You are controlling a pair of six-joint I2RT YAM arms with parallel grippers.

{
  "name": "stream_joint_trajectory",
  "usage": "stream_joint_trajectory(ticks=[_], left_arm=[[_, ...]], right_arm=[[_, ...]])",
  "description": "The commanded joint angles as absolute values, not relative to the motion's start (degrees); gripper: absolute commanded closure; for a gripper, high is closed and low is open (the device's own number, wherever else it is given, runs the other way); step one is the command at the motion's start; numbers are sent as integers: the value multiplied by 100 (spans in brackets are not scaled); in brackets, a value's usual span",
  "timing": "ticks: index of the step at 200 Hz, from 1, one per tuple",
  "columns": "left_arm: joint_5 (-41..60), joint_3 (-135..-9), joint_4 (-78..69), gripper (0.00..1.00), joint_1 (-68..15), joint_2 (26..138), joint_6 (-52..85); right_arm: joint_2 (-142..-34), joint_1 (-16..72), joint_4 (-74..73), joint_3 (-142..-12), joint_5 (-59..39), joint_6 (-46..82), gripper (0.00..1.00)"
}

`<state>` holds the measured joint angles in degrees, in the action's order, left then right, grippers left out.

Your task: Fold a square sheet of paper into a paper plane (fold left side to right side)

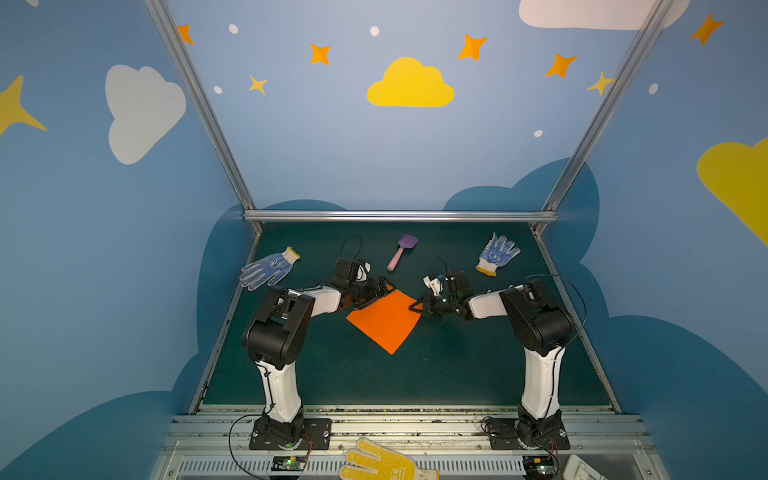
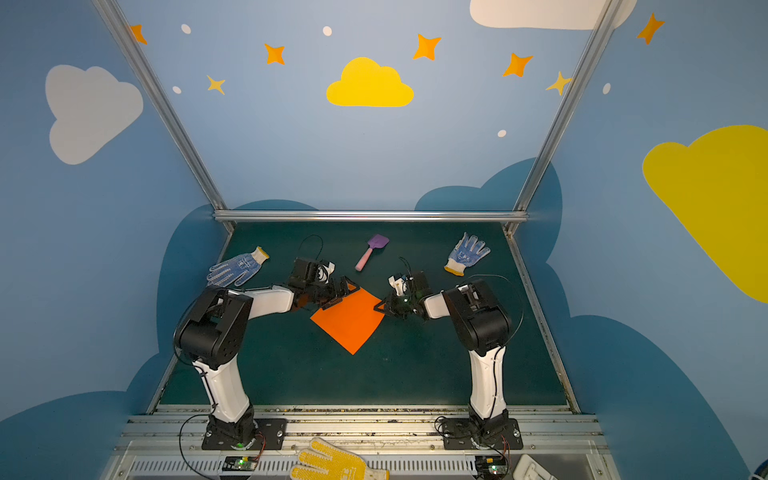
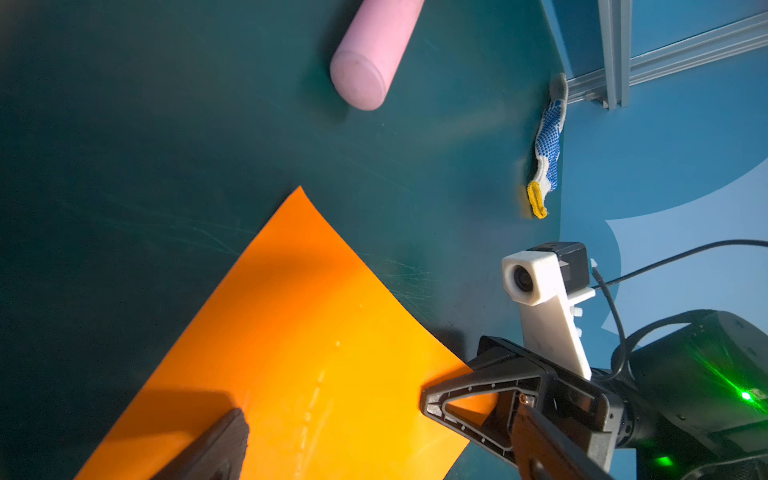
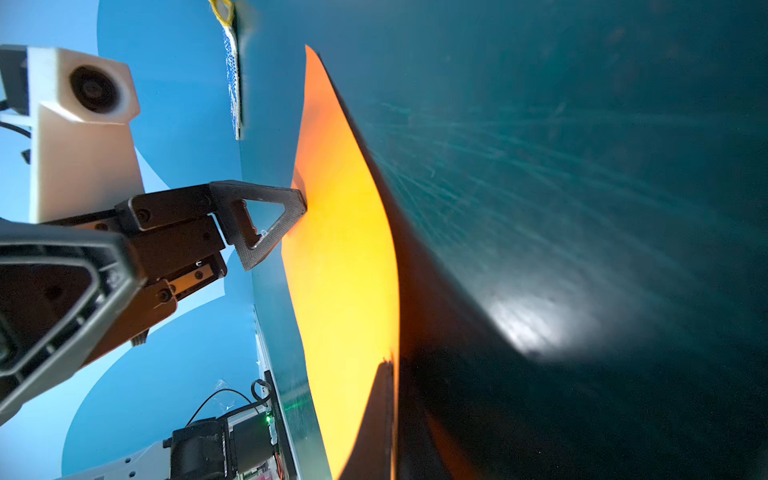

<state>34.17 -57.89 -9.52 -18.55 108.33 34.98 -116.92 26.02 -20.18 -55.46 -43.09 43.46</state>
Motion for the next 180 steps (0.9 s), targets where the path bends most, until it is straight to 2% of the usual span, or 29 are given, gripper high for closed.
stream_joint_trajectory(ticks=[1,63,129,180], left_arm=[[3425,-6065,-335,0,-1700,10543,3431],[3858,-6443,-145,0,-1165,10105,3142],[4702,-6211,-1385,0,-1073,10217,3278],[5438,-6246,-2163,0,-1179,10324,3325]], right_arm=[[-11296,2505,-1628,-5596,-4514,4167,100],[-10081,2244,3,-6110,-4873,3335,100],[-9045,2019,1521,-6979,-5190,2834,100],[-8506,2021,1662,-7304,-5456,3015,100]])
